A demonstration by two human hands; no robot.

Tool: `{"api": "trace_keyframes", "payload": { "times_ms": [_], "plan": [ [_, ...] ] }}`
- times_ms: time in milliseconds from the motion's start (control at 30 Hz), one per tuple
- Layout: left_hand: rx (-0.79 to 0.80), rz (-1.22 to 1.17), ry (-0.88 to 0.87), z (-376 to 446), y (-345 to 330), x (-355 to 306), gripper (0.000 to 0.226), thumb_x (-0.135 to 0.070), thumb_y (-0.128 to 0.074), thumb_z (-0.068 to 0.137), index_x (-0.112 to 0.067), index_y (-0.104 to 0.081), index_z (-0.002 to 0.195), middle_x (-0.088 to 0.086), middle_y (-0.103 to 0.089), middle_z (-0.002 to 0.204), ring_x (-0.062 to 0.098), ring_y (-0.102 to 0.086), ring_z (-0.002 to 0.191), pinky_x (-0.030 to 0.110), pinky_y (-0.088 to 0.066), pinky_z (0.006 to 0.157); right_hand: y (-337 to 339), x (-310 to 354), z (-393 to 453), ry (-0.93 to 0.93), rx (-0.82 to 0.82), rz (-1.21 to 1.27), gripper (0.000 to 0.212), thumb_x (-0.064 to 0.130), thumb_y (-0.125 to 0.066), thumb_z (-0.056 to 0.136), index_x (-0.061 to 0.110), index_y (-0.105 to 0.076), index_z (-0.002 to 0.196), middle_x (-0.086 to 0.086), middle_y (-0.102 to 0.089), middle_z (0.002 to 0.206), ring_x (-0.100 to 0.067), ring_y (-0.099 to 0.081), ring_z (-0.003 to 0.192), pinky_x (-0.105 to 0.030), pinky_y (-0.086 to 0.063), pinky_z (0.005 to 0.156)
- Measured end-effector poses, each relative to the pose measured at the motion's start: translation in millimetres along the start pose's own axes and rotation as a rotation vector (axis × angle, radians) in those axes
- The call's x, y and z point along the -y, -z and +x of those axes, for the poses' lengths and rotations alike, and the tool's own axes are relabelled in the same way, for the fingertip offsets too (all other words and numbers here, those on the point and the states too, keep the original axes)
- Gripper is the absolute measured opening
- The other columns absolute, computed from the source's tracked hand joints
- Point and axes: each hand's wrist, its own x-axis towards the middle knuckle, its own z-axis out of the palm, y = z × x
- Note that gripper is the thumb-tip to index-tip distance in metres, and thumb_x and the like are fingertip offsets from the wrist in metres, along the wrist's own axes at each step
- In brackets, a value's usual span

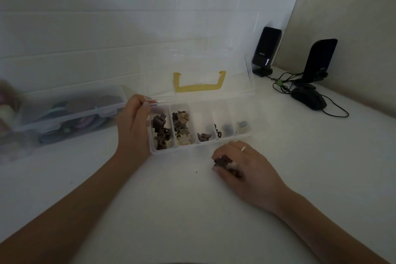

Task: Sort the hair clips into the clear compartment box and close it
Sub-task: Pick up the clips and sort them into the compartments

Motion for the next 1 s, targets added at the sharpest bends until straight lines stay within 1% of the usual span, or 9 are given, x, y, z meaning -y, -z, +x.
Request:
{"api": "trace_keyframes", "payload": {
  "times_ms": [133, 300, 433, 533, 633, 733, 800, 900, 1000],
  "plan": [
    [0.007, -0.034, 0.036, 0, 0, 1, 0.016, -0.015, -0.04, 0.087, -0.016, -0.053, 0.077, -0.022, -0.058, 0.074, 0.0, -0.053, 0.075, 0.024, -0.042, 0.071, -3, 2, 6, 0.112, -0.128, 0.01, 0.012, 0.021, -0.058, 0.085, 0.018, -0.062, 0.096, 0.008, -0.06, 0.087, -0.011, -0.055, 0.082, -0.023, -0.046, 0.073],
    [0.011, -0.039, 0.033, 1, -1, 2, 0.018, -0.015, -0.041, 0.086, -0.02, -0.053, 0.074, -0.02, -0.058, 0.073, 0.001, -0.054, 0.075, 0.018, -0.043, 0.071, 2, 19, 31, 0.082, -0.29, 0.092, 0.021, 0.02, -0.062, 0.085, 0.021, -0.051, 0.102, 0.011, -0.058, 0.088, 0.002, -0.047, 0.08, -0.011, -0.041, 0.07],
    [0.003, -0.069, 0.035, -1, -3, -2, 0.017, -0.014, -0.04, 0.086, -0.019, -0.051, 0.073, -0.015, -0.057, 0.074, -0.004, -0.053, 0.072, 0.011, -0.043, 0.065, 6, 31, 69, 0.101, -0.418, 0.113, 0.012, 0.023, -0.063, 0.084, 0.015, -0.056, 0.091, 0.006, -0.066, 0.087, -0.003, -0.052, 0.085, -0.02, -0.045, 0.069],
    [0.002, -0.052, 0.004, -1, -3, -3, 0.016, -0.014, -0.041, 0.085, -0.019, -0.051, 0.074, -0.015, -0.057, 0.071, -0.006, -0.052, 0.07, 0.006, -0.04, 0.065, -1, 31, 88, 0.13, -0.388, 0.064, 0.01, 0.021, -0.066, 0.084, 0.013, -0.062, 0.087, 0.005, -0.069, 0.084, -0.012, -0.056, 0.089, -0.029, -0.047, 0.07],
    [0.01, -0.086, 0.035, 1, -1, 1, 0.013, -0.023, -0.045, 0.083, -0.017, -0.053, 0.075, -0.016, -0.058, 0.072, 0.002, -0.053, 0.073, 0.015, -0.043, 0.067, -17, 25, 96, 0.19, -0.354, -0.037, 0.008, 0.02, -0.067, 0.081, 0.012, -0.066, 0.082, 0.002, -0.068, 0.084, -0.02, -0.057, 0.085, -0.038, -0.048, 0.072],
    [0.007, -0.03, 0.003, 1, -1, 2, 0.017, -0.021, -0.043, 0.085, -0.011, -0.054, 0.077, -0.011, -0.057, 0.074, 0.007, -0.053, 0.074, 0.02, -0.043, 0.069, -24, 22, 97, 0.154, -0.422, -0.013, 0.01, 0.024, -0.065, 0.081, 0.016, -0.071, 0.082, -0.001, -0.066, 0.098, -0.02, -0.054, 0.087, -0.039, -0.048, 0.073],
    [0.008, -0.019, -0.013, 1, -2, 1, 0.017, -0.024, -0.043, 0.084, -0.014, -0.054, 0.077, -0.013, -0.057, 0.073, 0.004, -0.053, 0.074, 0.016, -0.041, 0.069, -24, 20, 95, 0.143, -0.414, -0.036, 0.017, 0.026, -0.058, 0.084, 0.021, -0.073, 0.091, -0.002, -0.064, 0.105, -0.022, -0.054, 0.087, -0.041, -0.048, 0.071],
    [-0.004, 0.013, -0.017, 1, -3, 1, 0.017, -0.015, -0.041, 0.087, -0.006, -0.054, 0.079, -0.007, -0.056, 0.075, 0.0, -0.051, 0.072, 0.011, -0.039, 0.068, -22, 17, 90, 0.156, -0.343, -0.133, 0.031, 0.019, -0.05, 0.086, 0.026, -0.07, 0.108, -0.004, -0.062, 0.112, -0.026, -0.055, 0.09, -0.041, -0.046, 0.072],
    [-0.003, -0.001, -0.003, 1, -3, 0, 0.016, -0.015, -0.042, 0.086, -0.009, -0.054, 0.077, -0.01, -0.056, 0.073, 0.002, -0.052, 0.072, 0.012, -0.04, 0.067, -18, 16, 85, 0.142, -0.318, -0.172, 0.039, 0.016, -0.051, 0.087, 0.029, -0.062, 0.122, -0.003, -0.059, 0.114, -0.023, -0.053, 0.092, -0.036, -0.041, 0.074]
  ]
}}
